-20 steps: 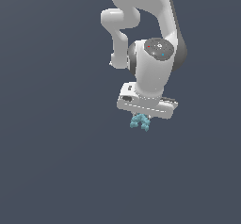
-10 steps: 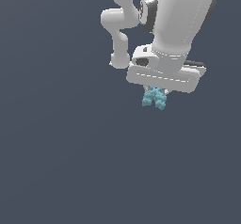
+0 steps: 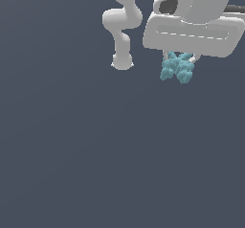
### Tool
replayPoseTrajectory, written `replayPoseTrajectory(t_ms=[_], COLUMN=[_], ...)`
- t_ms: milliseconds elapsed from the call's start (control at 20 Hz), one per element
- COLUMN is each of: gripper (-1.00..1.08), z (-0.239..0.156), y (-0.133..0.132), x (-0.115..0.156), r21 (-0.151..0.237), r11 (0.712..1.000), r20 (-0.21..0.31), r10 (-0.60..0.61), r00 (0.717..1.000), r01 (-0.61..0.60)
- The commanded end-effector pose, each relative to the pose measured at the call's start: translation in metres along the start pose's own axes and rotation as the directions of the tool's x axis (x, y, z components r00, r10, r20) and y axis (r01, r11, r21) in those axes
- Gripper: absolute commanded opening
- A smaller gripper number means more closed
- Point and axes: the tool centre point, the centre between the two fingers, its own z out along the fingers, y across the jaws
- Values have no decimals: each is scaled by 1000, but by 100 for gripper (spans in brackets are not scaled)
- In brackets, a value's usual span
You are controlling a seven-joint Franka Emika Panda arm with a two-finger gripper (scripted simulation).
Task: Pick up the object and move it to a goal position.
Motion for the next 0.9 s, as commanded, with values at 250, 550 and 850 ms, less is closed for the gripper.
replayPoseTrajectory(t_ms=[250,550,850], gripper=[-100,-100,-100], z=[-50,-69,-73], y=[-12,-18,-19], x=[-9,-11,-11], r21=[0,0,0], r11=[1000,1000,1000], r20=[2,2,2], r10=[1,1,0], r00=[1000,1000,1000], r01=[-1,-1,0])
